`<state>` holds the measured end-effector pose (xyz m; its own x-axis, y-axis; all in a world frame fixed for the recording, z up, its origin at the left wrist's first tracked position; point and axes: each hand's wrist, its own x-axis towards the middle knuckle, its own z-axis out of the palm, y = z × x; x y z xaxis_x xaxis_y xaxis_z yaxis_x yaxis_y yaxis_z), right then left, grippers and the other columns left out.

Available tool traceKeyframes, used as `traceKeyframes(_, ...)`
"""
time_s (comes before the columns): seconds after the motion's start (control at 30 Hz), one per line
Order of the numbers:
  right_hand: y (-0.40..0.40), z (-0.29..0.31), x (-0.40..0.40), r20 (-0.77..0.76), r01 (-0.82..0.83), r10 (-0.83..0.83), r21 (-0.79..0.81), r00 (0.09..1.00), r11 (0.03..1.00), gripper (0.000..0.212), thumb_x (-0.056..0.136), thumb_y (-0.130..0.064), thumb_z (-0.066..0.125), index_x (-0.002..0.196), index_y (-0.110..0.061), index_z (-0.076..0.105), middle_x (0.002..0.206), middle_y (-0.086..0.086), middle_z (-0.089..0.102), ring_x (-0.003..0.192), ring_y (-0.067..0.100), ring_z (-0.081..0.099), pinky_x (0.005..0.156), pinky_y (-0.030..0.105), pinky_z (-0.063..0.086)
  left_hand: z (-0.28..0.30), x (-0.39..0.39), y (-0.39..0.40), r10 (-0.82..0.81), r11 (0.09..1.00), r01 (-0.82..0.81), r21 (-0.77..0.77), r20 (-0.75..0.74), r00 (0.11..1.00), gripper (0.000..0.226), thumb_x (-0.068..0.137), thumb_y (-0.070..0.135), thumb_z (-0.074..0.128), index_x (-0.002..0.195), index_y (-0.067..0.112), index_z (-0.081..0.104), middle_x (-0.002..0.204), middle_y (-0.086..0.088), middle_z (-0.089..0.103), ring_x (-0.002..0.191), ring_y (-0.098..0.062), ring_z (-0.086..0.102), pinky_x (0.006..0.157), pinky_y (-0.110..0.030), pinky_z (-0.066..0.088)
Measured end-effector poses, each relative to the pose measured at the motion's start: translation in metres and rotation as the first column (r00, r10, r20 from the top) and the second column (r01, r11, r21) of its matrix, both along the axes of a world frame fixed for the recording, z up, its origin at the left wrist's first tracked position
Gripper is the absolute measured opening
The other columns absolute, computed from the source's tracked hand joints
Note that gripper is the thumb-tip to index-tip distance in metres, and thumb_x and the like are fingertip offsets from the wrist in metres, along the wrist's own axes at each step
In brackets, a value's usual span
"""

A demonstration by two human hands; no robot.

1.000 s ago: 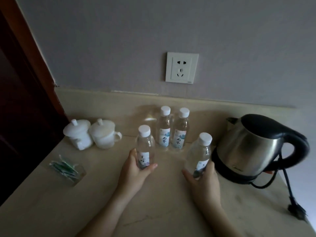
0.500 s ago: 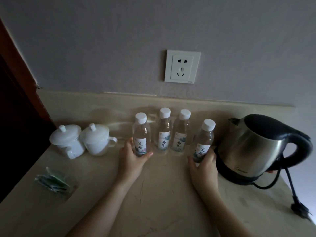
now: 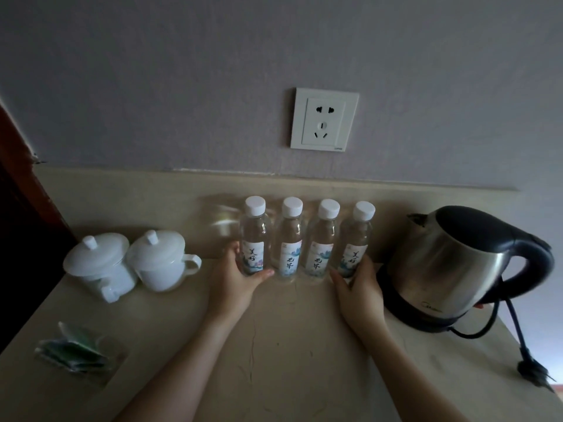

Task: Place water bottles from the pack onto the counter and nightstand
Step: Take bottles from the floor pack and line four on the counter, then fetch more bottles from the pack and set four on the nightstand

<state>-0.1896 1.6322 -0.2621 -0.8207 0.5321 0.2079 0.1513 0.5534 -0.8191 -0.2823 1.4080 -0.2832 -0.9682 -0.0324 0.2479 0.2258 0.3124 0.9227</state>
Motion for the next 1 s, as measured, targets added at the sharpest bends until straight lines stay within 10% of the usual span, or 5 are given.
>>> traceKeyframes(0.5,0.0,-0.004,-0.006,0.008,0.034,-0.034,0.019,0.999,0.999,0.045,0.086,-0.045,0.069,0.121,-0.046,0.04,0.106,-0.024,0.059,0.088,-0.005,0.057,0.07,0.01,0.04,-0.005,-0.01,-0.001,-0.022,0.999,0.021,-0.026,-0.037,0.999,0.066,0.054,0.02,0.099,0.098,0.023,0.05,0.087,0.009,0.062,0.073,0.012,0.058,0.065,-0.009,0.043)
traceKeyframes(0.67,-0.002,0.002,0.0,0.061,0.007,-0.003,-0.067,0.998,0.998,0.062,0.079,-0.034,0.076,0.132,-0.028,0.044,0.122,-0.005,0.062,0.108,0.019,0.062,0.086,0.031,0.05,0.004,0.006,0.0,-0.026,1.0,0.026,0.009,0.023,0.999,0.063,0.061,0.026,0.095,0.105,0.029,0.05,0.102,0.002,0.066,0.091,-0.015,0.067,0.081,-0.036,0.054)
traceKeyframes(0.83,-0.033,0.028,0.027,0.218,0.197,-0.143,-0.253,0.965,0.947,0.081,0.08,-0.025,0.076,0.145,-0.004,0.031,0.143,0.02,0.037,0.126,0.04,0.046,0.103,0.049,0.043,0.03,0.07,-0.011,0.154,0.986,-0.159,-0.05,-0.093,0.984,0.053,0.077,0.035,0.082,0.12,0.023,0.054,0.109,0.01,0.063,0.095,-0.012,0.064,0.08,-0.015,0.048)
traceKeyframes(1.0,-0.117,0.085,0.054,-0.177,-0.316,0.295,-0.104,0.939,0.943,0.034,0.086,-0.031,0.067,0.117,-0.026,0.055,0.109,-0.006,0.062,0.09,0.007,0.06,0.08,0.035,0.054,0.108,0.151,-0.067,0.286,0.942,-0.333,-0.053,-0.398,0.872,0.017,0.081,0.043,0.067,0.096,0.036,0.062,0.09,0.016,0.07,0.079,-0.005,0.068,0.071,-0.015,0.051)
